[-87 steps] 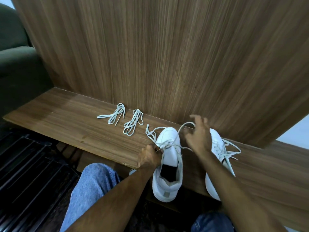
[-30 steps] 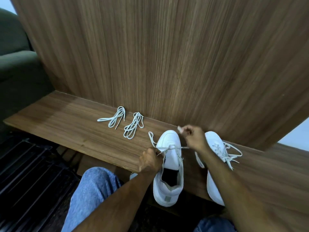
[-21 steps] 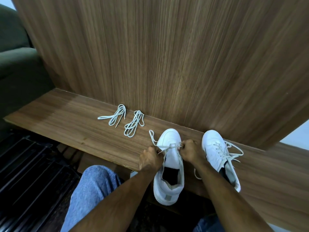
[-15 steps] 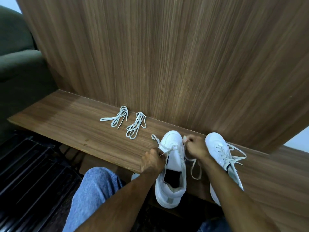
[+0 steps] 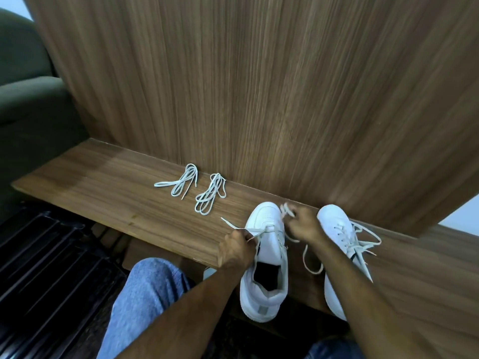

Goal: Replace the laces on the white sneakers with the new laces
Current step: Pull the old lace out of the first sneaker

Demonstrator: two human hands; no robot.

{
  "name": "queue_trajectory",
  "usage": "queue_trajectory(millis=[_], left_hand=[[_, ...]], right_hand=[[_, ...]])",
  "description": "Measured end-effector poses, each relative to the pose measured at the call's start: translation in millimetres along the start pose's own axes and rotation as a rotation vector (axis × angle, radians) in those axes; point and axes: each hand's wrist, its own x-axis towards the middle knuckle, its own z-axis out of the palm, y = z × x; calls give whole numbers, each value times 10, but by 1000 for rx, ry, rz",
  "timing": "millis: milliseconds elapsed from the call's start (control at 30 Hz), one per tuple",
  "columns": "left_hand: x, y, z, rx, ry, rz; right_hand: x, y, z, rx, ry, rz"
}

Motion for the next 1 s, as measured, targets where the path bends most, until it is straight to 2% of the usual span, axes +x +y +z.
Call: queue_trajectory(millis=[67, 167, 267, 400, 533, 600, 700, 900, 1000], left_hand=[[1, 5, 2, -3, -5, 2], [11, 17, 7, 2, -10, -2], [6, 16, 4, 4, -3, -3], [6, 22, -7, -1, -6, -8], [13, 9, -3, 9, -5, 3], [14, 2, 11, 16, -1, 13], [3, 17, 22, 10, 2, 25], [30, -4, 12, 12, -18, 21], [28, 75, -9, -53, -58, 15]], right_hand=[[-27, 170, 173, -182, -101, 144], [-86, 184, 271, -268, 2, 200], [-134, 48, 264, -271, 72, 228], [-142, -44, 230, -236, -30, 229], [-170, -28, 190, 93, -70, 320], [-213, -96, 42, 284, 15, 317], [-310, -300, -340, 554, 145, 209], [-476, -685, -950, 800, 229, 6], [-588, -752, -1169, 714, 195, -10]])
